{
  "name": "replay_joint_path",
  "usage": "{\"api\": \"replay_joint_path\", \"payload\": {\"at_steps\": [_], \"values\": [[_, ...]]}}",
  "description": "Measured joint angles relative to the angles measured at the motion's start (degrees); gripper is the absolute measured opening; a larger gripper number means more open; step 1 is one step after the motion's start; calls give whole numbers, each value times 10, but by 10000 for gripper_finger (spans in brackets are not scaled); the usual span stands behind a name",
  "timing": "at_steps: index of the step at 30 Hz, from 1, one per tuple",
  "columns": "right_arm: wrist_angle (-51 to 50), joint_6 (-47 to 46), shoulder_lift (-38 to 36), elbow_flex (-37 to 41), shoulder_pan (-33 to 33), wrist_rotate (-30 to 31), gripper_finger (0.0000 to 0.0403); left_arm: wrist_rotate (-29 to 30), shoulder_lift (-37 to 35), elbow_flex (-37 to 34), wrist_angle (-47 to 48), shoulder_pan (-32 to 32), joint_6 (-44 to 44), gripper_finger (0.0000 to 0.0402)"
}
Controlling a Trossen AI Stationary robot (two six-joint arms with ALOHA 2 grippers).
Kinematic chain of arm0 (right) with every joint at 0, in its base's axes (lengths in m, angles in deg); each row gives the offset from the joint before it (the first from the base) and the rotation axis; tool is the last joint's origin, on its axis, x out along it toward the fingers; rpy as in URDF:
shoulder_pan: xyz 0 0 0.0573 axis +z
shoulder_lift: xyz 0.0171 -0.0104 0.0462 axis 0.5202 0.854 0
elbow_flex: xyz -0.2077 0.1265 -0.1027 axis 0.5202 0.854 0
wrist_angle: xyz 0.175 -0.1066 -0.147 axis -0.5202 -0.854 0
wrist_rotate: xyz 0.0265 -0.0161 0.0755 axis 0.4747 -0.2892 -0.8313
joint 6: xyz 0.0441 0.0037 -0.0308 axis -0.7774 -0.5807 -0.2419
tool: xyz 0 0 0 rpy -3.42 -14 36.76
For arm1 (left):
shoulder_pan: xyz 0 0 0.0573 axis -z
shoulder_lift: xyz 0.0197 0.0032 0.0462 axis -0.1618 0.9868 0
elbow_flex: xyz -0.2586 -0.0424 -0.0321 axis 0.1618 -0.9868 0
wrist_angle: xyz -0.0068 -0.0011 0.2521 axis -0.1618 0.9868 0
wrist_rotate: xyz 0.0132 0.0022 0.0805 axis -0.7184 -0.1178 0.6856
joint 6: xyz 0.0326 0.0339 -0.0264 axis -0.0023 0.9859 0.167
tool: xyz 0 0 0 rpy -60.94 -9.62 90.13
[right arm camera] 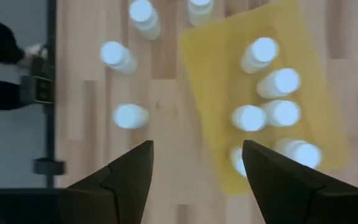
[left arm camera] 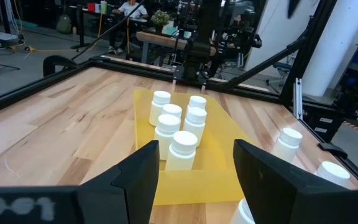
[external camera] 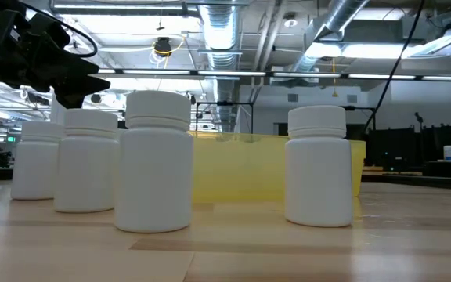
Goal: Pick and place pill bottles into a basket
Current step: Put the white pill bottle into the yellow bin
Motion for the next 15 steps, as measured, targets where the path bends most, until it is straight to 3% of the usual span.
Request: {"api": "replay_joint_path", "payload": {"at_steps": [6,15], "values": [[71,-105,2,31,51,42,240,0,0,0,0,0,0,194],[166,-243,2,113,90,42,240,0,0,0,0,0,0,194]]}}
